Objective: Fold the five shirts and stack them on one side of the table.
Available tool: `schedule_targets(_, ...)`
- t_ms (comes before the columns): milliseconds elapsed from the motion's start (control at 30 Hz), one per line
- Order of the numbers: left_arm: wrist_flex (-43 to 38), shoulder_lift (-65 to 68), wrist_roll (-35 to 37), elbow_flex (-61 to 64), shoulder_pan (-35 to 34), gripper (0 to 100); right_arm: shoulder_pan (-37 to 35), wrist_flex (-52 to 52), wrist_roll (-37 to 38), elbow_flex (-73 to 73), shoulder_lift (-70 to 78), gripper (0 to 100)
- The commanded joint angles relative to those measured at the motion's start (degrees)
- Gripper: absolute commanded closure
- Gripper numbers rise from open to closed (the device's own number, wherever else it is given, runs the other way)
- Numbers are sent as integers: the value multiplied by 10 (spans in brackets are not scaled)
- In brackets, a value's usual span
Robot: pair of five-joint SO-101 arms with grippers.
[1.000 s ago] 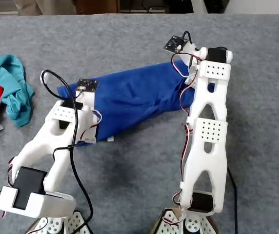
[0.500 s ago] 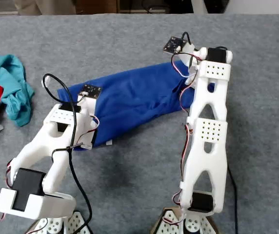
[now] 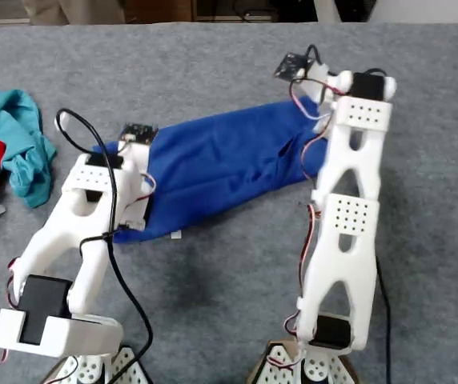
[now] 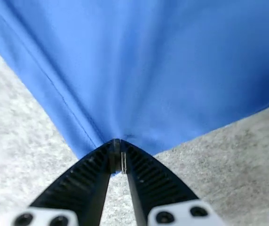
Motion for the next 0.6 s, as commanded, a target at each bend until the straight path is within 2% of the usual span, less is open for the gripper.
schedule_targets(0,23,-15,0,-72,-9,979,18,11,-16,-29,-79,993)
schedule_targets(233,54,-12,21,-157,-47,973,47,11,-38,-29,-139,993)
schedule_targets(433,53,-8,41,-166,-122,808,58,11,-39,-27,-158,993)
schedule_targets(567,51,36,82,-180,-140,777,58,12,-39,-28,-158,993)
